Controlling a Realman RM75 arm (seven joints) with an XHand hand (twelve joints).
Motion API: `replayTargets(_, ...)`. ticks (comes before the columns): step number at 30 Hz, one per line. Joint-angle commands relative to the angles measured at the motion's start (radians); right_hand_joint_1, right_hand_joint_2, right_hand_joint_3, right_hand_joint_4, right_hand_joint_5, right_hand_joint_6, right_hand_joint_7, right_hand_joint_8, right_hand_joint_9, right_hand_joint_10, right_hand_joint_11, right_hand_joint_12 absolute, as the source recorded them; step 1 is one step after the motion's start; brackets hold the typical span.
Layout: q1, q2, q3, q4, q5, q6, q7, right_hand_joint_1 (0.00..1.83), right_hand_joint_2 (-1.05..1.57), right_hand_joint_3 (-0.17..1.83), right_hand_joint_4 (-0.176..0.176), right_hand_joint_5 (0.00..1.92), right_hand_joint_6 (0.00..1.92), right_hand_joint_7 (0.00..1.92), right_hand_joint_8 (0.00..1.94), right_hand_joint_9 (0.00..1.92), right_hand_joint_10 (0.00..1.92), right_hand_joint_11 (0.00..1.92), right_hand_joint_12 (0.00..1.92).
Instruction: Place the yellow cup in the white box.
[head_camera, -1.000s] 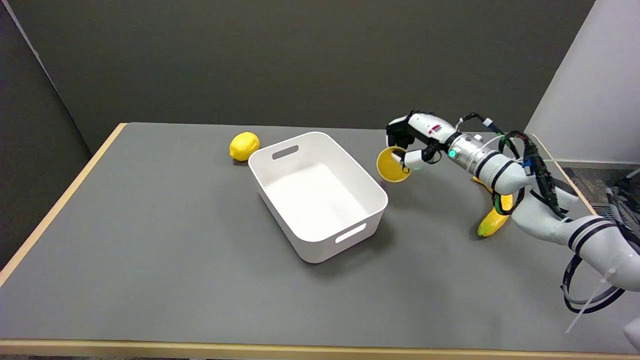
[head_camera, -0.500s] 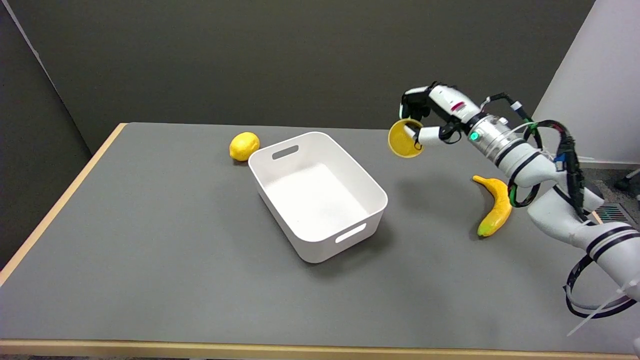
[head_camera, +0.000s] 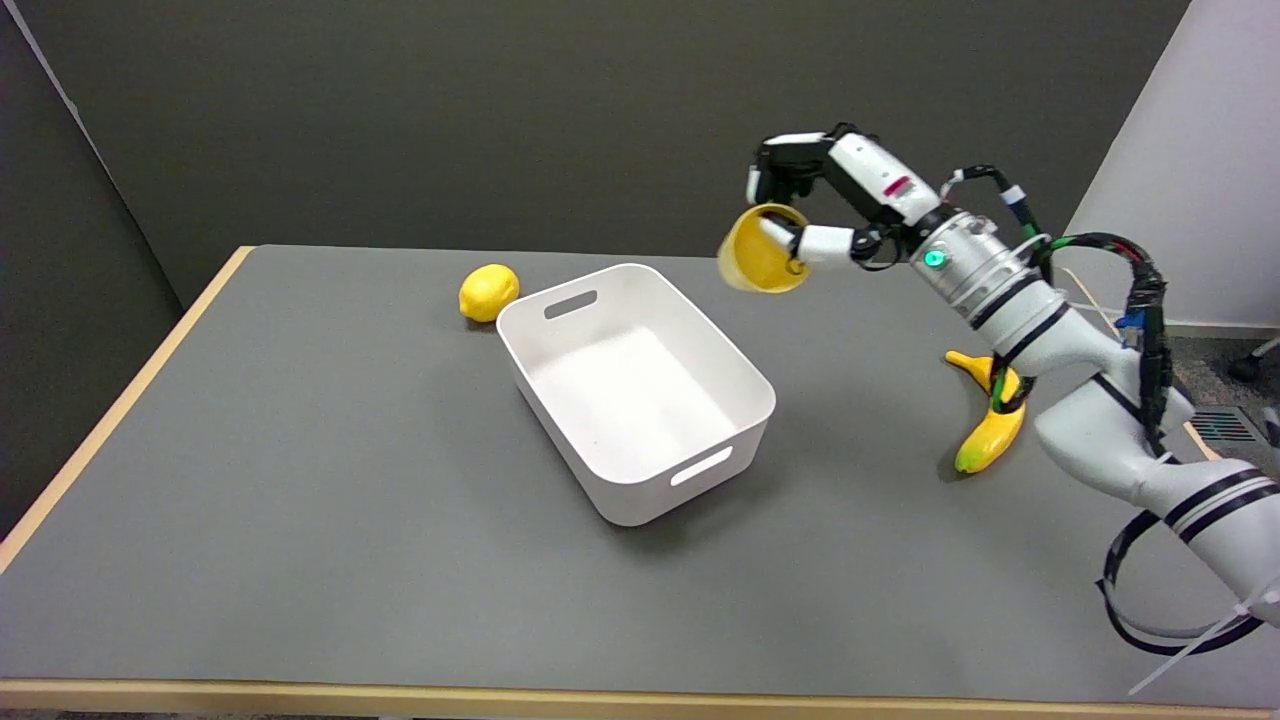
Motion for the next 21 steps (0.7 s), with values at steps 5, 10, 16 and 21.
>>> replayTargets(5, 0.168, -0.156, -0.429, 0.034, 0.075, -0.13, -0.048, 1.16, 1.07, 0.42, -0.089, 0.63, 1.45, 0.81, 1.54, 0.76, 1.25, 0.41, 1.9)
replayTargets(10, 0.178, -0.216, -0.488, -0.089, 0.103, -0.137, -0.051, 1.16, 1.08, 0.4, -0.088, 0.63, 1.45, 0.82, 1.52, 0.77, 1.26, 0.42, 1.91)
replayTargets(16, 0.19, -0.241, -0.482, -0.322, 0.104, 0.0, -0.055, 1.16, 1.07, 0.41, -0.081, 0.63, 1.46, 0.82, 1.5, 0.77, 1.26, 0.43, 1.91)
replayTargets(21, 0.189, -0.243, -0.475, -0.436, 0.211, 0.126, -0.06, 1.17, 1.03, 0.46, -0.066, 0.65, 1.46, 0.84, 1.47, 0.77, 1.26, 0.47, 1.9)
